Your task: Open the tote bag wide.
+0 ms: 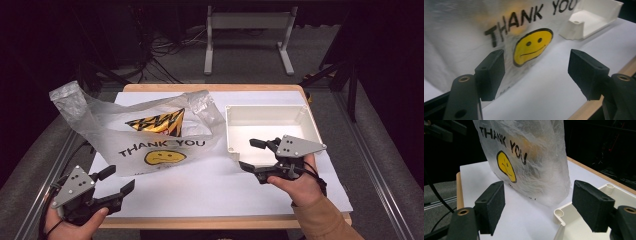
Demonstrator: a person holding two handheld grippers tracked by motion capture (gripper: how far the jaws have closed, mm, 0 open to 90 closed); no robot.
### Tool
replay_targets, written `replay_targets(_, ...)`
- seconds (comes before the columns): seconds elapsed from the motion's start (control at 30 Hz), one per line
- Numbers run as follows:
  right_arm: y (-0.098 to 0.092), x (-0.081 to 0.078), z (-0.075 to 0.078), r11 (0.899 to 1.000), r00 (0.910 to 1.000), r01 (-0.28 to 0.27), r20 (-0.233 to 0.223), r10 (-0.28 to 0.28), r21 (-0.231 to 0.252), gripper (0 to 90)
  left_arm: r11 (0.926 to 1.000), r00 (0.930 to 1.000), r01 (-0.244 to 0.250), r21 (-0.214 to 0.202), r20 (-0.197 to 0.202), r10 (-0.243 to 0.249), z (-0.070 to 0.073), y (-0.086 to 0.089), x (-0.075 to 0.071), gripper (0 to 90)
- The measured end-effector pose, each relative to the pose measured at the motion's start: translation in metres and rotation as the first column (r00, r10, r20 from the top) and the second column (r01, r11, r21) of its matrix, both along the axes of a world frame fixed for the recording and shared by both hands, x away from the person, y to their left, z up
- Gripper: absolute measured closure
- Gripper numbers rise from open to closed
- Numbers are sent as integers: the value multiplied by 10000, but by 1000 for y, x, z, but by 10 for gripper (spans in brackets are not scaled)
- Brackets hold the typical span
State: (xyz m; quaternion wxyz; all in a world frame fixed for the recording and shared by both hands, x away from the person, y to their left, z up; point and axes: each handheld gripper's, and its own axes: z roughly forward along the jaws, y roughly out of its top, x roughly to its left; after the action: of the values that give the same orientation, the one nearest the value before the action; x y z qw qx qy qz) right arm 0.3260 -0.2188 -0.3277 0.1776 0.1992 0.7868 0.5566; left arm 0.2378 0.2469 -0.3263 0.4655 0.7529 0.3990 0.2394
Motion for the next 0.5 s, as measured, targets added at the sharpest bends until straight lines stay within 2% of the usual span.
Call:
replay_targets(0.03,0,0,0,10000,10000,0,0,0,0,272,10000,10000,0,0,0,0,0,0,0,302)
replay_targets(0.13,1,0,-1,10000,10000,-4,-33,4,-58,272,9989,9989,-448,-143,128,450,3,8,0,298)
replay_targets(0.3,0,1,-1,10000,10000,38,-34,-38,-30,272,9926,9929,-1092,-533,422,1115,8,19,3,277)
replay_targets(0.43,2,2,-2,10000,10000,36,-80,-37,-81,271,9850,9895,-1355,-1073,363,1401,9,26,9,260)
replay_targets(0.5,3,3,-2,9999,9999,81,-87,-82,-101,272,9840,9890,-1379,-1130,381,1430,9,28,13,255)
